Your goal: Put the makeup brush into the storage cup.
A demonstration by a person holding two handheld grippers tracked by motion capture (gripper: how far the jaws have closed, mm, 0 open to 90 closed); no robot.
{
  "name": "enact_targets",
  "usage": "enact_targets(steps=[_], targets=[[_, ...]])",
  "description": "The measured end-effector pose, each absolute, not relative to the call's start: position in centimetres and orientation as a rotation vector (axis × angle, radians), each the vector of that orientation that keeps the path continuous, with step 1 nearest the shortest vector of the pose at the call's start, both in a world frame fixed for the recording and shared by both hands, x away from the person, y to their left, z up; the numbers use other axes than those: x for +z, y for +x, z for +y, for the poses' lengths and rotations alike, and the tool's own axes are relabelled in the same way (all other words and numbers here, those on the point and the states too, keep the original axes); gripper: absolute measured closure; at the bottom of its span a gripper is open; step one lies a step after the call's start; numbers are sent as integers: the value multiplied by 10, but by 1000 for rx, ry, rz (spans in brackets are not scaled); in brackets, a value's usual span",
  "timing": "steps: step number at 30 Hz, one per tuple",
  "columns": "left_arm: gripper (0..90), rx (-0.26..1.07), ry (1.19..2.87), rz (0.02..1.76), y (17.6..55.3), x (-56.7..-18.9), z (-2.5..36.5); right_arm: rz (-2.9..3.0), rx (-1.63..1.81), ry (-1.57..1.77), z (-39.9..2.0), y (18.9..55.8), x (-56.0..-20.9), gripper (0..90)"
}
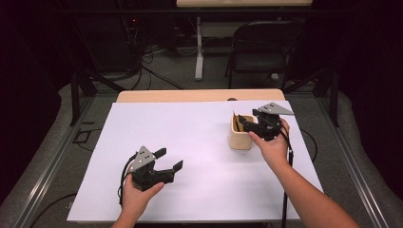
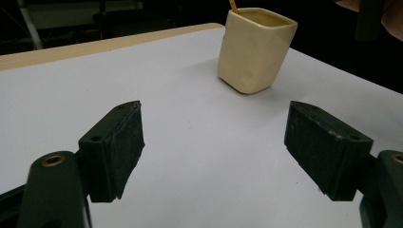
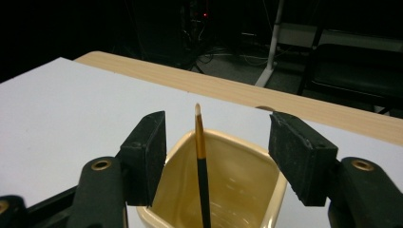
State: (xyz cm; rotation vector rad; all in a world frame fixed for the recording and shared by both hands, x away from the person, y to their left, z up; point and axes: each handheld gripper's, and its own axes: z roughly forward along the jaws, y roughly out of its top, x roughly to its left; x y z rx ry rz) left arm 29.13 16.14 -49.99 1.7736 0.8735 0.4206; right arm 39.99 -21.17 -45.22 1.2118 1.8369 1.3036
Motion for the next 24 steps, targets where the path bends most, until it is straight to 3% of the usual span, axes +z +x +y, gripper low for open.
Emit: enact_targets(steps=[24], targets=[[208, 412, 1773, 868, 290, -500, 161, 1817, 1321, 1148, -209, 399, -415, 376]])
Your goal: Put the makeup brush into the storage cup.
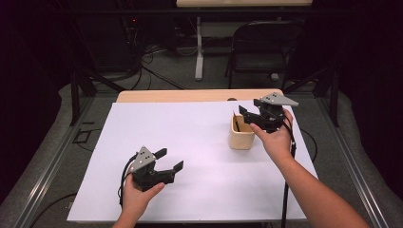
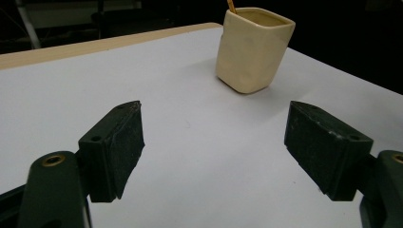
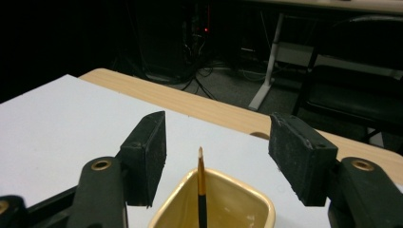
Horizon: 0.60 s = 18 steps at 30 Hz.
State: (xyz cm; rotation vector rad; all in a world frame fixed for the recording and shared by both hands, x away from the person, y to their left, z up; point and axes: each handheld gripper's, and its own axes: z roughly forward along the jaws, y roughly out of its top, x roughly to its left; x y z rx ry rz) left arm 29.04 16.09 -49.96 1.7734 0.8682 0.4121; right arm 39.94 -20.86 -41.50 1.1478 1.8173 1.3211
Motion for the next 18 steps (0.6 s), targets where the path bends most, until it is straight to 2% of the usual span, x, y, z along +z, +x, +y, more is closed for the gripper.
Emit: enact_targets(steps=[18], targets=[[208, 410, 1757, 876, 289, -498, 162, 1810, 1341, 1083, -201, 395, -382, 376]])
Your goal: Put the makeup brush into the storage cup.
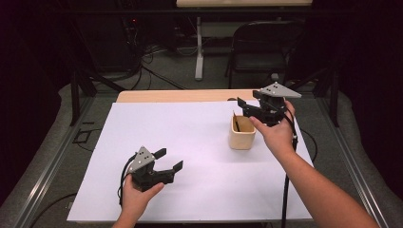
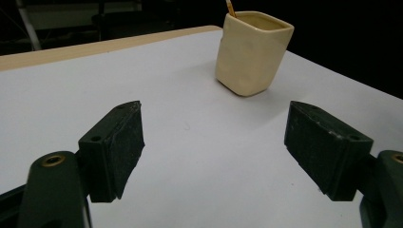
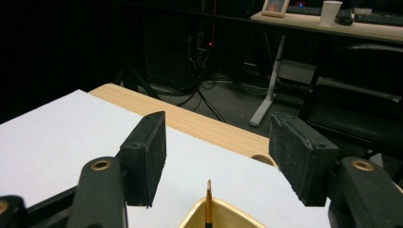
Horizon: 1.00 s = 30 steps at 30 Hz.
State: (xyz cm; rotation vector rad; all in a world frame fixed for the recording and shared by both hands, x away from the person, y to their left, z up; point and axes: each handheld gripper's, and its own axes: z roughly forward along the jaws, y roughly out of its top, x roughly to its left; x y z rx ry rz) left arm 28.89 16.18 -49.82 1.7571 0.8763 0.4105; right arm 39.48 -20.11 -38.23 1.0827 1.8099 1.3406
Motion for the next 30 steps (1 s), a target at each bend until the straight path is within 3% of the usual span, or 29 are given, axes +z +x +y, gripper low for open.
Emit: enact_targets(steps=[30], targets=[[207, 404, 1760, 880, 289, -497, 165, 1914, 1430, 957, -198, 368, -378, 376]])
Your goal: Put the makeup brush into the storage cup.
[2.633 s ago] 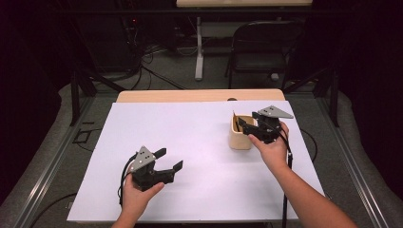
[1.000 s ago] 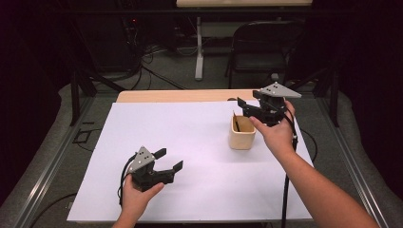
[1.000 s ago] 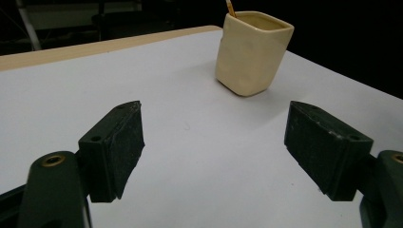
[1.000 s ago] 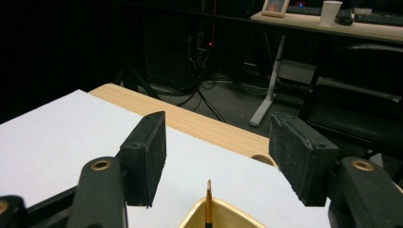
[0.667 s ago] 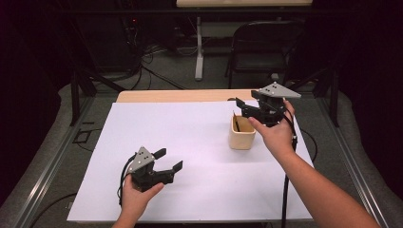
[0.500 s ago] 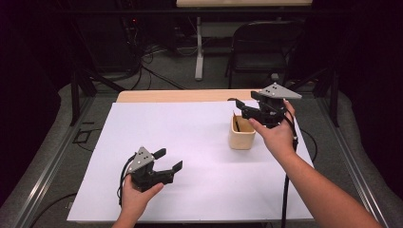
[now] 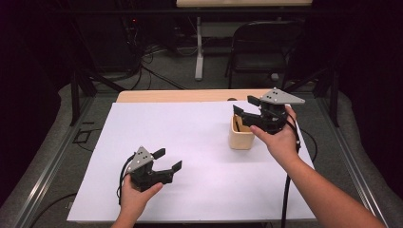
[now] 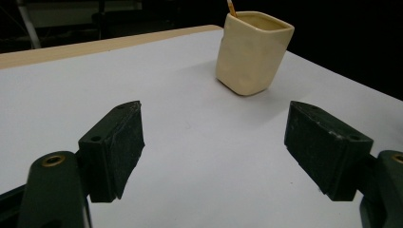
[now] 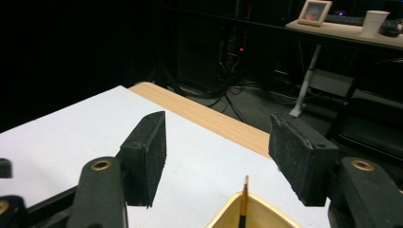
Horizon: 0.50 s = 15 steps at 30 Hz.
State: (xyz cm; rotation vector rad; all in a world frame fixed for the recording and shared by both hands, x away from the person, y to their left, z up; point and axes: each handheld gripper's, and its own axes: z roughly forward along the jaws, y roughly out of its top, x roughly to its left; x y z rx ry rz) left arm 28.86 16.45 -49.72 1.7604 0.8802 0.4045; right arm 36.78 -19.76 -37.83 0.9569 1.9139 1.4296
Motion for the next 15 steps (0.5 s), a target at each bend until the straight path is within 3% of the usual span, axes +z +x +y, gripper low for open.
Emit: enact_targets(steps=[15], targets=[[208, 408, 1761, 881, 288, -497, 165, 1979, 1469, 879, -194, 342, -396, 380]])
